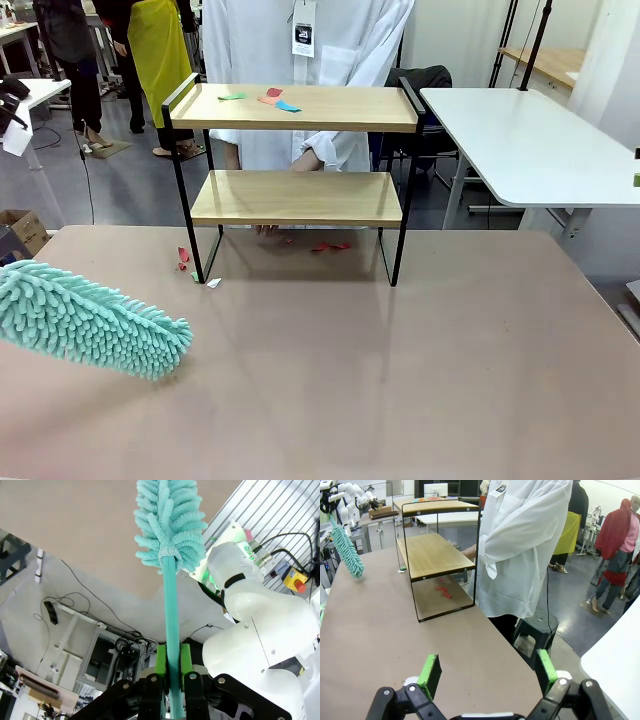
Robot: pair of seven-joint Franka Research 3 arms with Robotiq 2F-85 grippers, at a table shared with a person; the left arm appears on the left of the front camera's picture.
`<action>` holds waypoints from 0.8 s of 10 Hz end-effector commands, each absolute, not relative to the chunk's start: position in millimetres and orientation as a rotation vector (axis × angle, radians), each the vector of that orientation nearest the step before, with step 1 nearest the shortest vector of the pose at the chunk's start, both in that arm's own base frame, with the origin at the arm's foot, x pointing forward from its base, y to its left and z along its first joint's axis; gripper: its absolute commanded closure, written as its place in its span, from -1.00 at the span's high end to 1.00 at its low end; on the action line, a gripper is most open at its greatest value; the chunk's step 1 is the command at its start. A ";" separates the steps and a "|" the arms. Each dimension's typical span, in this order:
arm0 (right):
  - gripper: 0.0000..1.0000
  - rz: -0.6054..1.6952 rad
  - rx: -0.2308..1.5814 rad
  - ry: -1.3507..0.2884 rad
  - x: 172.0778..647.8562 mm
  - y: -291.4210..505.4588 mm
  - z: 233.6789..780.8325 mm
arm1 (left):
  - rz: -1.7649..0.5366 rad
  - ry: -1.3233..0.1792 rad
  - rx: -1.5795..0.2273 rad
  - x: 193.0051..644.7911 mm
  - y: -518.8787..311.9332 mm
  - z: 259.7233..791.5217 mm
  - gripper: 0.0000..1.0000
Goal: Clean the shelf.
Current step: Clean the specific section of the Shelf indicated by the human with the Duster.
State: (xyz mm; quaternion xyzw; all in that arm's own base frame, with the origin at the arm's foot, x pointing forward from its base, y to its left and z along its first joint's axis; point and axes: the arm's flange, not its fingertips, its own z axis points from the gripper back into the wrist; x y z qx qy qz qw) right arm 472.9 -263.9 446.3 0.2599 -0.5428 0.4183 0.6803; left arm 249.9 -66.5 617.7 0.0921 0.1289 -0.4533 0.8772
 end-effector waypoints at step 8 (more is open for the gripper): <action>1.00 0.941 0.577 -1.221 473.5 -263.3 448.8 | -0.932 0.266 0.172 246.4 -66.9 615.6 -0.74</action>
